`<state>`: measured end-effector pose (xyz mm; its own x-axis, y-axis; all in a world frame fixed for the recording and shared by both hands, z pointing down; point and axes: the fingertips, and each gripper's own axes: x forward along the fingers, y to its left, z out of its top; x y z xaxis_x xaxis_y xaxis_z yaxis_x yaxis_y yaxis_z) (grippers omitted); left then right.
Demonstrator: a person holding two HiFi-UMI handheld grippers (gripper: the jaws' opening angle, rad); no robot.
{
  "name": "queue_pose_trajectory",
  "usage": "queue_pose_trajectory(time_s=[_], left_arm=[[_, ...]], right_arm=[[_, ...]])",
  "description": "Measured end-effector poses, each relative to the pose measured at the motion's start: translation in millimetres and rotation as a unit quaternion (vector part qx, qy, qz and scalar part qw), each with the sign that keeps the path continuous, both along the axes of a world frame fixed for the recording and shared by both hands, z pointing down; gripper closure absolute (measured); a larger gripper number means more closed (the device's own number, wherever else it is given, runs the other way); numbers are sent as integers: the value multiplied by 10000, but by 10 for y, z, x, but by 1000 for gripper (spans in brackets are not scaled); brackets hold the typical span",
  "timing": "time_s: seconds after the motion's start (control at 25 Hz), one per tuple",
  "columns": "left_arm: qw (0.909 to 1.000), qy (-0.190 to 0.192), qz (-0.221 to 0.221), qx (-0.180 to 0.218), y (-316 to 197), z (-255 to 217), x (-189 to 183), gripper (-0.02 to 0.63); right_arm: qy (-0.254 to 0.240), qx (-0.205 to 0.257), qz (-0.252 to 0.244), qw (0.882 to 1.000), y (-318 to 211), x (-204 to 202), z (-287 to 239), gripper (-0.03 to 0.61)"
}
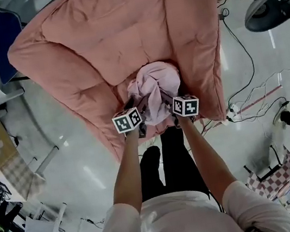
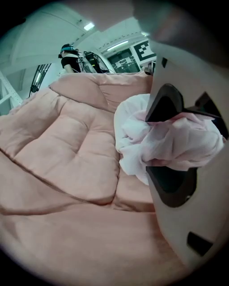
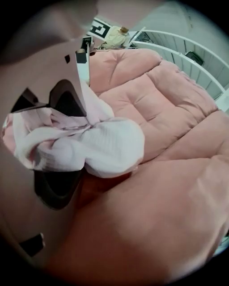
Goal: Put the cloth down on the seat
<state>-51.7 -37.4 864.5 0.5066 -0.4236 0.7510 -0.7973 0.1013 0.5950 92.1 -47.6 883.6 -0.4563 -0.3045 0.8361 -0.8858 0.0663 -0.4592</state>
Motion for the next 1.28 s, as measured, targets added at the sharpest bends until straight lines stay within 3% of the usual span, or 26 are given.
queue_pose_trajectory(time_s=[0.28, 0.6, 0.8, 1.0, 1.28], left_arm=[[9990, -152, 129, 390, 180, -641, -141, 310], [9878, -467, -6, 1486, 218, -1773, -242, 311], [9707, -642, -6, 2316, 190, -2551, -350, 311], [9507, -1018, 159, 2924, 327, -3216, -456, 315], [9259, -1265, 180, 3555, 467, -3974, -579, 384]], right_arm=[[274, 596, 21, 9978, 90, 77, -760, 229], [605, 1878, -244, 9800, 174, -79, -1978, 229], [674, 2756, -397, 9581, 184, -240, -2758, 230], [664, 3317, -437, 9400, 278, -348, -3395, 233], [515, 3888, -608, 9179, 396, -569, -4158, 270]])
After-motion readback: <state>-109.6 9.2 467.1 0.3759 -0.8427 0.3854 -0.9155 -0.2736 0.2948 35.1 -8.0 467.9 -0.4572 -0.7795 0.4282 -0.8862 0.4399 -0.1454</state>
